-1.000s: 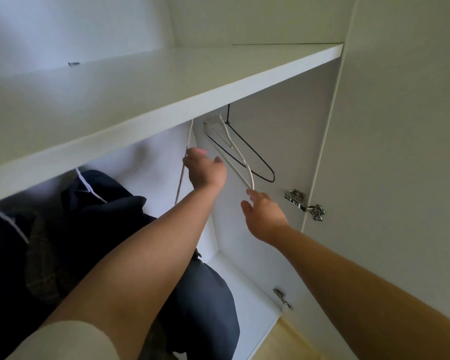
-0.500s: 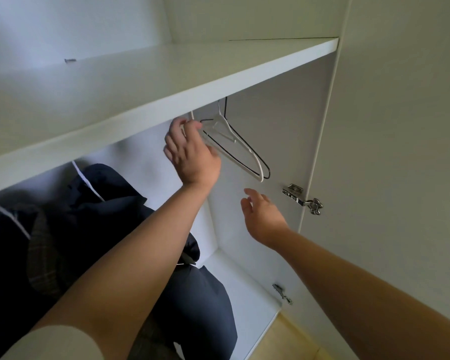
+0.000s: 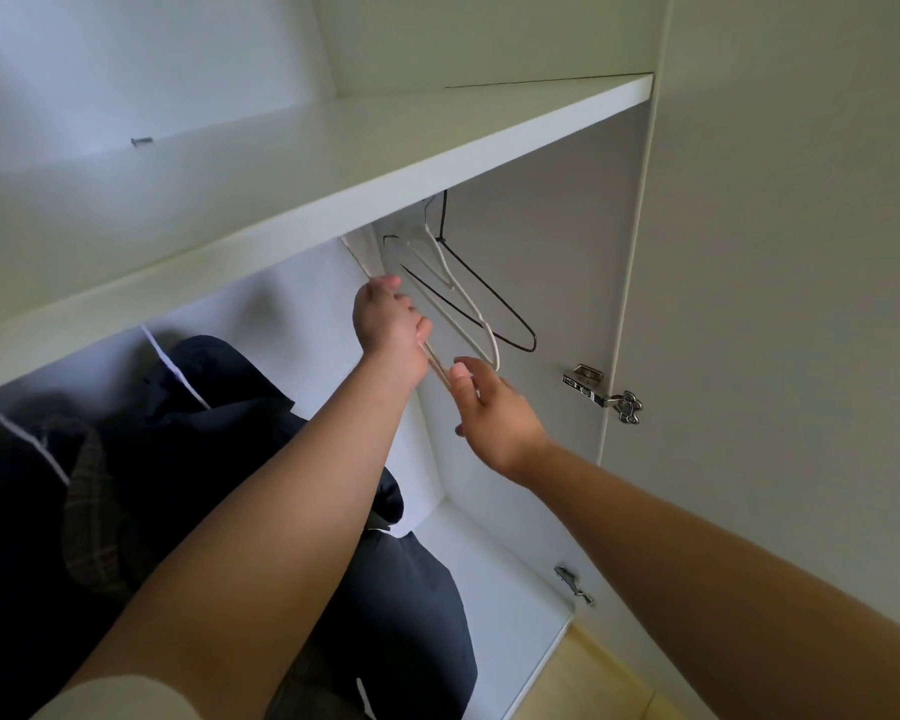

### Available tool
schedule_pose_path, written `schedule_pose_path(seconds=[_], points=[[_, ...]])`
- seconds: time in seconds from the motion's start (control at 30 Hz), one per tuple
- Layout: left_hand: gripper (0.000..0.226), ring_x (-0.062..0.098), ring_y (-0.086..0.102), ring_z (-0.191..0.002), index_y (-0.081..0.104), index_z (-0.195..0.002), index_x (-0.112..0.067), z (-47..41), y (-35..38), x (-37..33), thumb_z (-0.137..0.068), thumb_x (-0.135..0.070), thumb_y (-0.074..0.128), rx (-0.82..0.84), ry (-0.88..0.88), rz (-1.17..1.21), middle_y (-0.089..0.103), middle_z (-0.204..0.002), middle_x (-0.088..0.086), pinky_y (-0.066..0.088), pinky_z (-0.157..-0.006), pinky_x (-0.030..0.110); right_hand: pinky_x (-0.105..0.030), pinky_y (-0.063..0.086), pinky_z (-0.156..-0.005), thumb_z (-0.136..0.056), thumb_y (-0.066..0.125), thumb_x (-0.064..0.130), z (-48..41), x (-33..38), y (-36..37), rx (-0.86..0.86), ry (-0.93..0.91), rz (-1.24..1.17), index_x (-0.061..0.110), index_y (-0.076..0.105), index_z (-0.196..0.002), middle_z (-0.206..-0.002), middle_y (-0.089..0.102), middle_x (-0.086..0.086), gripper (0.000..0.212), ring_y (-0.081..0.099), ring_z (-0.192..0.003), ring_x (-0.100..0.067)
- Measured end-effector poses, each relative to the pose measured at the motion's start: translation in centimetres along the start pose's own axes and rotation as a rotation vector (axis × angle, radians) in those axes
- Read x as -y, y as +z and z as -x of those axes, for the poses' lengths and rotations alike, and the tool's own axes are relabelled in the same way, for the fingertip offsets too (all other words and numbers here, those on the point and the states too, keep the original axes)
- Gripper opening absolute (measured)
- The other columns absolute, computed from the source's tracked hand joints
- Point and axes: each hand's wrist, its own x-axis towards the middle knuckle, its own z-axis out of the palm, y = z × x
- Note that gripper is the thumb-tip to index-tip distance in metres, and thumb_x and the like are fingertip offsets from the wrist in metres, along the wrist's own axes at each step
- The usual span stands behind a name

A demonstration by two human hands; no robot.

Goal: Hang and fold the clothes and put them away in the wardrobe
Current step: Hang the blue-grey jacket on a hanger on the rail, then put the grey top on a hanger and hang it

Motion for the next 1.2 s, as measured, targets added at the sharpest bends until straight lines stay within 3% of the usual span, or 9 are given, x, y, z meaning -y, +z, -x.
schedule_pose_path(seconds=[0.13,0.27,0.37,0.47,0.6,0.63,0.8,1.0,1.2], points=[[0.013,0.015,0.03,-0.043,0.046,-0.086,-0.014,2.1,1.2,1.7,-0.099,-0.016,0.042,0.042,-0.035,0.011,0.033,-0.054,-0.006,0.036,-0.044,0.025,-0.039,0.052,-0.084,-0.103,0.025,0.061,0.7,-0.3,-1.0,-0.097,-0.032,-0.046,0.027,0.056,-0.114,-0.102,0.063,0.003,0.046,0.066,-0.092,-0.022],[0.025,0.015,0.05,-0.045,0.056,-0.087,-0.013,3.6,1.7,3.0,-0.103,-0.028,0.046,0.041,-0.081,-0.021,0.053,-0.058,-0.002,0.049,-0.052,0.024,-0.037,0.05,-0.069,-0.103,0.039,0.054,1.7,-2.1,-3.2,-0.311,0.136,-0.164,0.012,0.06,-0.082,-0.073,0.065,-0.004,0.05,0.064,-0.074,-0.027],[0.026,0.014,0.063,-0.05,0.061,-0.085,-0.014,4.6,1.2,4.7,-0.102,-0.03,0.05,0.065,-0.167,-0.109,0.063,-0.064,0.0,0.054,-0.058,0.025,-0.036,0.044,-0.059,-0.094,0.052,0.043,3.3,-4.3,-5.5,-0.469,0.279,-0.209,0.007,0.051,-0.065,-0.057,0.053,-0.008,0.047,0.048,-0.064,-0.033],[0.026,0.014,0.068,-0.054,0.06,-0.085,-0.015,5.7,0.6,8.2,-0.104,-0.027,0.047,0.133,-0.332,-0.235,0.067,-0.074,0.002,0.056,-0.06,0.025,-0.029,0.033,-0.046,-0.085,0.052,0.041,6.1,-6.1,-7.7,-0.566,0.347,-0.053,0.01,0.041,-0.054,-0.041,0.036,0.002,0.045,0.032,-0.047,-0.015],[0.03,0.013,0.068,-0.051,0.062,-0.085,-0.016,8.0,-0.8,14.5,-0.105,-0.035,0.051,0.257,-0.486,-0.5,0.07,-0.062,-0.001,0.053,-0.054,0.024,-0.029,0.029,-0.043,-0.073,0.041,0.047,11.8,-7.7,-9.5,-0.649,0.446,0.227,0.022,0.05,-0.053,-0.05,0.039,-0.004,0.034,0.028,-0.044,-0.018],[0.03,0.013,0.066,-0.049,0.062,-0.083,-0.016,8.7,-1.1,16.2,-0.103,-0.037,0.055,0.293,-0.526,-0.558,0.069,-0.059,-0.002,0.052,-0.051,0.023,-0.028,0.027,-0.042,-0.072,0.041,0.047,13.3,-8.0,-9.9,-0.683,0.486,0.28,0.015,0.038,-0.06,-0.05,0.037,-0.008,0.034,0.028,-0.045,-0.02],[0.03,0.015,0.057,-0.043,0.057,-0.083,-0.013,13.4,-1.3,23.1,-0.094,-0.038,0.07,0.468,-0.639,-0.849,0.056,-0.058,0.002,0.045,-0.044,0.023,-0.02,0.023,-0.046,-0.075,0.042,0.047,20.0,-9.0,-12.6,-0.68,0.639,0.551,0.006,0.042,-0.053,-0.045,0.041,-0.003,0.046,0.039,-0.042,-0.021],[0.019,0.015,0.053,-0.043,0.057,-0.078,-0.007,22.0,0.9,28.8,-0.094,-0.009,0.068,0.817,-0.555,-1.177,0.058,-0.051,0.006,0.038,-0.045,0.021,-0.02,0.027,-0.047,-0.078,0.047,0.045,29.4,-10.1,-17.8,-0.743,0.818,0.756,0.009,0.05,-0.057,-0.052,0.048,-0.001,0.042,0.044,-0.045,-0.021],[0.017,0.02,0.059,-0.062,0.058,-0.087,-0.01,32.7,5.3,34.1,-0.099,-0.02,0.064,1.016,-0.496,-1.353,0.06,-0.085,0.01,0.046,-0.054,0.029,-0.021,0.026,-0.047,-0.08,0.049,0.043,40.6,-11.8,-23.0,-0.892,0.979,0.753,0.004,0.054,-0.062,-0.05,0.048,-0.002,0.043,0.047,-0.046,-0.025]])
